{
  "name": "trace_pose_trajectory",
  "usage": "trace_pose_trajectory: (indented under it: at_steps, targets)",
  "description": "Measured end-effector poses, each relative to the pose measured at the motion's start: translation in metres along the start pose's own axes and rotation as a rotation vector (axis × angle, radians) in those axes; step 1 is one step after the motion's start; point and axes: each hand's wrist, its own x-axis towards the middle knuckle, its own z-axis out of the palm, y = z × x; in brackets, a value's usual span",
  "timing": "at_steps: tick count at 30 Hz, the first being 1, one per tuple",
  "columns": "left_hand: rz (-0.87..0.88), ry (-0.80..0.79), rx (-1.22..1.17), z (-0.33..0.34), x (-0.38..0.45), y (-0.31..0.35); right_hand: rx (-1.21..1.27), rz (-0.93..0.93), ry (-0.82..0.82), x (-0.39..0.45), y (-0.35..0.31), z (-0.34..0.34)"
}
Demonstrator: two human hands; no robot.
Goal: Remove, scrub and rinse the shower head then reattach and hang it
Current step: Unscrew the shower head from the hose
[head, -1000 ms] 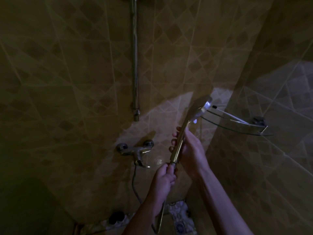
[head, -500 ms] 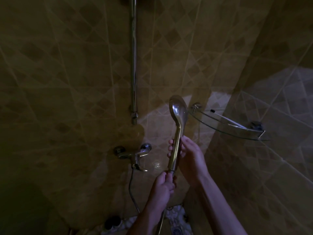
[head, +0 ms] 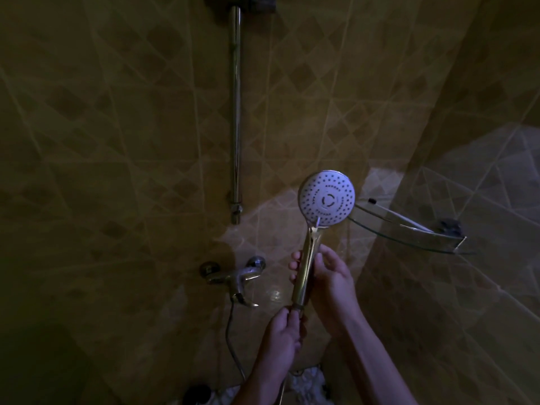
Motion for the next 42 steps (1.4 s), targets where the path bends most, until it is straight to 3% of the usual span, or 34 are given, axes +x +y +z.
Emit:
trace_pose_trajectory:
  at_steps: [7,14,16,22,27,34,39,42]
  targets:
    - [-0.04,-0.003,-0.032,0.002,0.001,0.002,-0.243,-0.101,0.041,0.001,-0.001,-0.003]
    - [-0.048,0.134,0.007,0.0,0.012,0.001,-0.077,-0.016,-0.009,0.003,-0.002,-0.008]
    - [-0.026,0.108,0.039,0.003,0.013,0.0,-0.052,0.009,0.005,0.004,-0.003,-0.005]
    - [-0.105,0.102,0.013,0.008,0.009,0.0,-0.337,-0.134,-0.014,0.003,0.0,-0.002]
    - [-0.07,0.029,-0.047,0.0,0.005,0.002,-0.321,-0.105,-0.042,0.003,-0.007,-0.006]
    - [0.004,-0.028,-0.119,-0.003,0.001,0.004,-0.022,0.043,-0.046,0.01,-0.001,-0.01]
    - [-0.01,-0.022,-0.031,-0.005,0.004,-0.001,-0.256,-0.058,-0.001,0.007,0.002,-0.006]
    - [-0.003,-0.051,-0.02,-0.004,0.004,-0.002,-0.255,-0.068,-0.005,0.007,0.003,-0.009]
